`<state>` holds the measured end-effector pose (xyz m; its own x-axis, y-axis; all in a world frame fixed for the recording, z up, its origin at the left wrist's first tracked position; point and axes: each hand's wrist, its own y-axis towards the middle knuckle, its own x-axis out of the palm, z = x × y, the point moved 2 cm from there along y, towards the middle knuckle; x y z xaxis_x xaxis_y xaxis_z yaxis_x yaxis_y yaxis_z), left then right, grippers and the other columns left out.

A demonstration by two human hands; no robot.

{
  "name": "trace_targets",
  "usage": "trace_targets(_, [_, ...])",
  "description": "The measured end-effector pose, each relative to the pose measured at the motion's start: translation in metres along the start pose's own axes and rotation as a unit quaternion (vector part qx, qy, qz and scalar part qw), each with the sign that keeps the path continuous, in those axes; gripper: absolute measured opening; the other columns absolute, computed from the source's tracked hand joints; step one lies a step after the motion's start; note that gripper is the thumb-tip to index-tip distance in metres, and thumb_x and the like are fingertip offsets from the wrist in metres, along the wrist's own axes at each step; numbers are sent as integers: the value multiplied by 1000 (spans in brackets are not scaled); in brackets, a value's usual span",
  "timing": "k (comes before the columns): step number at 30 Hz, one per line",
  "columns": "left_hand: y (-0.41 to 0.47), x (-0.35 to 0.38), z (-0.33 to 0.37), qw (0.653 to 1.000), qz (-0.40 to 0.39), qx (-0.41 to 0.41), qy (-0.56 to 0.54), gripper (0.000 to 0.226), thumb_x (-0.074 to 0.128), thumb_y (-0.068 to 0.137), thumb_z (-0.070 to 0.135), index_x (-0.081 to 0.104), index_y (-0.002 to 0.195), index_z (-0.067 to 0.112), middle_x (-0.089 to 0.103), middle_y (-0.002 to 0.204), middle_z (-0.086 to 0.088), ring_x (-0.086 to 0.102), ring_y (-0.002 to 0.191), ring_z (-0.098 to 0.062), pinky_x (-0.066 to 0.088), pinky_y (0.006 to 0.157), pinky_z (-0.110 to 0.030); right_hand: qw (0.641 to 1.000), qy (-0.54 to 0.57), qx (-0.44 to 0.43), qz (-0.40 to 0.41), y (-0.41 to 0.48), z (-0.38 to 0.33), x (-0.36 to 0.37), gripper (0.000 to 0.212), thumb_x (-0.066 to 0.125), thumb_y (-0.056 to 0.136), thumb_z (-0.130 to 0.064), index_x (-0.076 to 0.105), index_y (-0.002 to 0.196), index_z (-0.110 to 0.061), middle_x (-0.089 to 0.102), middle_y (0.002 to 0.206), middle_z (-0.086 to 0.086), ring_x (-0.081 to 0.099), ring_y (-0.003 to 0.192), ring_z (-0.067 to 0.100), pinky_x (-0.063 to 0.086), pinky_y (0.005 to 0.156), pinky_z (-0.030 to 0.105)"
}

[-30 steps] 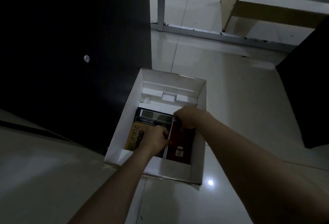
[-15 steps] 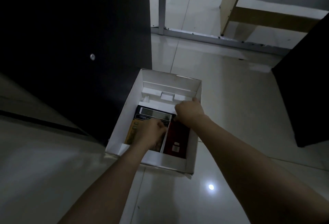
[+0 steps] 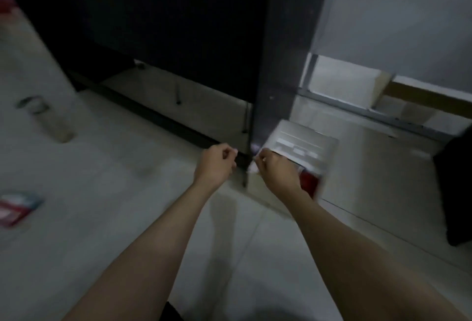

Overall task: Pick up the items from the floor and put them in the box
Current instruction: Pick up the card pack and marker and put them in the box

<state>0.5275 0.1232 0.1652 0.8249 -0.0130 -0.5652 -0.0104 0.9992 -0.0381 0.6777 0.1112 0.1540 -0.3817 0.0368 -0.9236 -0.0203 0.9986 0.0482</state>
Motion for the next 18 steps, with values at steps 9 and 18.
trace_targets(9, [-116, -278, -158, 969, 197, -148, 16, 16, 52, 92, 17, 62, 85, 6, 64, 68, -7, 56, 50, -17, 43, 52, -23, 968, 101, -193, -124, -37, -282, 67, 32, 45, 96, -39, 55, 113, -13, 68, 105, 10, 62, 95, 29, 52, 77, 38])
trace_targets(18, [-132, -447, -327, 911, 316, -265, -3, 14, 56, 88, 19, 65, 85, 9, 71, 78, -13, 65, 65, -27, 54, 75, -37, 928, 123, -260, -237, -9, -493, 188, 37, 53, 92, -39, 56, 119, -13, 66, 113, 9, 61, 104, 26, 47, 83, 33])
